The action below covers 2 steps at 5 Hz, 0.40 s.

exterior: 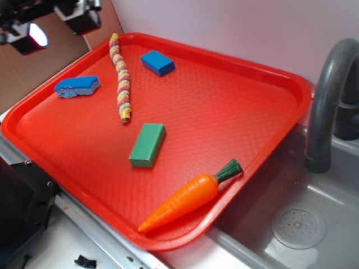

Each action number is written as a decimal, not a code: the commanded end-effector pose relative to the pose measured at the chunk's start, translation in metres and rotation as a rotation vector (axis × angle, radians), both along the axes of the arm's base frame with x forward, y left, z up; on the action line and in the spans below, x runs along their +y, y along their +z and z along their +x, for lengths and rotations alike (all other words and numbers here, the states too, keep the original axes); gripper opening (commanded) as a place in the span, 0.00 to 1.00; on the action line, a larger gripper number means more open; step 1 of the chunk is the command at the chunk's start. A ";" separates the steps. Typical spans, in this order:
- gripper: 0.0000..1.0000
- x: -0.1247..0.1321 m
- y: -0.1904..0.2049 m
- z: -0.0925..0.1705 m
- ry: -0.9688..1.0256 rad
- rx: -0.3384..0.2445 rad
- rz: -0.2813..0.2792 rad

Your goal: Grab the multicolored rope.

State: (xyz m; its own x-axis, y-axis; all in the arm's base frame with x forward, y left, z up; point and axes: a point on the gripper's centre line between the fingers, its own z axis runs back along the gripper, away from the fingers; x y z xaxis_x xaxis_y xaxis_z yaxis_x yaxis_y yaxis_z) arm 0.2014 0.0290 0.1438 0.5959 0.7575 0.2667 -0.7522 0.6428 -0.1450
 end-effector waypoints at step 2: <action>1.00 0.029 -0.076 0.038 0.020 0.033 -0.005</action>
State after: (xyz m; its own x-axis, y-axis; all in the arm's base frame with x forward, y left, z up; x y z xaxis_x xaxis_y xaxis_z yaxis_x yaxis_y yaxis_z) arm 0.2380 0.0484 0.0587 0.5942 0.7759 0.2120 -0.7761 0.6223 -0.1019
